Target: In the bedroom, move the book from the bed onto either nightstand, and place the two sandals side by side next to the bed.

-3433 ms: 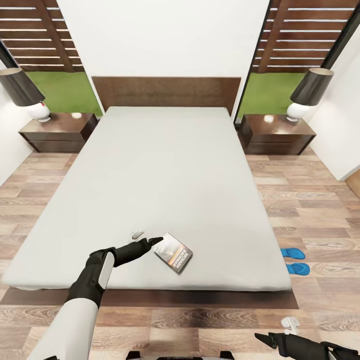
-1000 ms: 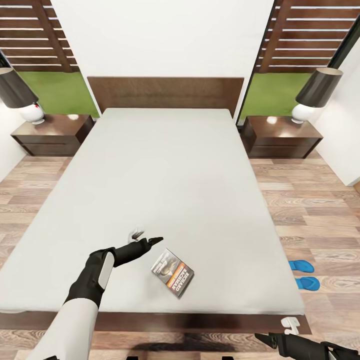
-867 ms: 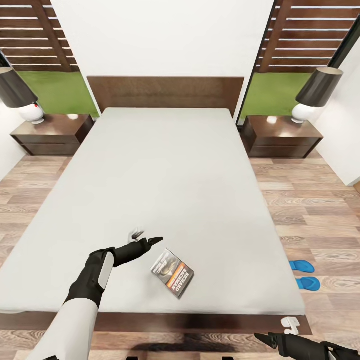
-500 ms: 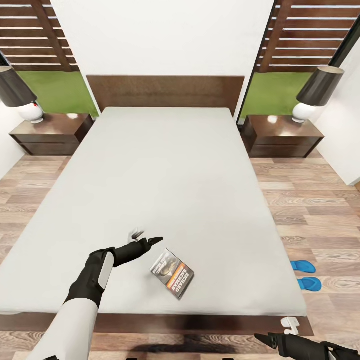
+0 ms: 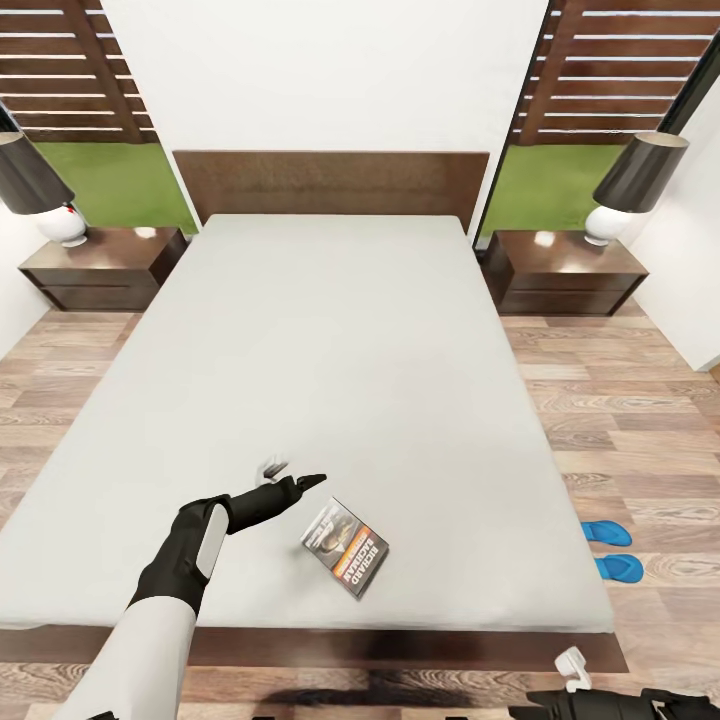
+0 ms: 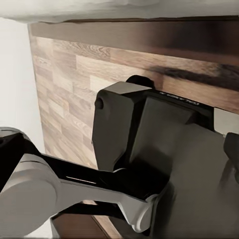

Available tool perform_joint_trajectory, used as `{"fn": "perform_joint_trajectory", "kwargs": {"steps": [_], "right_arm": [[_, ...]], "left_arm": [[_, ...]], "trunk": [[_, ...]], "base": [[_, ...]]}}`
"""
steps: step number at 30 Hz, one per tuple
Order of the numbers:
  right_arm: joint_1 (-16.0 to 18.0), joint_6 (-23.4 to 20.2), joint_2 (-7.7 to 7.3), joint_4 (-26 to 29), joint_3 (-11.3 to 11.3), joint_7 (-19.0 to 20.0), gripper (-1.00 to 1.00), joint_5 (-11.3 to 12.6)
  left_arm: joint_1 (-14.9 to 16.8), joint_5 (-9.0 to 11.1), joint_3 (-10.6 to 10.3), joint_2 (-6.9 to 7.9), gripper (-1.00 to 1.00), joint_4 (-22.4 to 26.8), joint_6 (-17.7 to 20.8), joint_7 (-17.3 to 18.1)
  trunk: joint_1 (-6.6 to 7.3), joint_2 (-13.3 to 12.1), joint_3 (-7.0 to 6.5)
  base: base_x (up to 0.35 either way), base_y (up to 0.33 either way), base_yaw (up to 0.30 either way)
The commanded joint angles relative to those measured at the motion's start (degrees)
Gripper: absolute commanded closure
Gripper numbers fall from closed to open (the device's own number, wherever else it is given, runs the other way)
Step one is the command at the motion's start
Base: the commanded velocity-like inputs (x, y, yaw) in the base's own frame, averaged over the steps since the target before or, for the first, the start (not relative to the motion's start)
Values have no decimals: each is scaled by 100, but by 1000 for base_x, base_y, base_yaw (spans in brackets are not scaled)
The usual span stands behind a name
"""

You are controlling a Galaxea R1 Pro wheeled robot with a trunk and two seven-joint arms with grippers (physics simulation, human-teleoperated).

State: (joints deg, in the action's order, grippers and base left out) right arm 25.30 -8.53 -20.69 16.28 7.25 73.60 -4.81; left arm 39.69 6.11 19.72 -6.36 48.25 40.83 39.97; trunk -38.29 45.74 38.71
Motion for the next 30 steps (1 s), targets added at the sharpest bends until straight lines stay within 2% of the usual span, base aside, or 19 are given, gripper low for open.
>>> {"fn": "perform_joint_trajectory", "kwargs": {"steps": [1,4,30], "right_arm": [[2,-53,3,7,49,38,-100,-62],[2,-54,3,7,49,46,-100,-75],[2,-53,3,7,49,49,-100,-71]], "left_arm": [[4,16,21,-6,-100,1,39,11],[4,14,19,-6,-100,0,39,11],[4,17,23,-1,-100,1,39,11]], "trunk": [[-1,4,4],[-1,4,4],[-572,1047,471]], "base": [[0,0,0],[0,0,0],[0,0,0]]}}
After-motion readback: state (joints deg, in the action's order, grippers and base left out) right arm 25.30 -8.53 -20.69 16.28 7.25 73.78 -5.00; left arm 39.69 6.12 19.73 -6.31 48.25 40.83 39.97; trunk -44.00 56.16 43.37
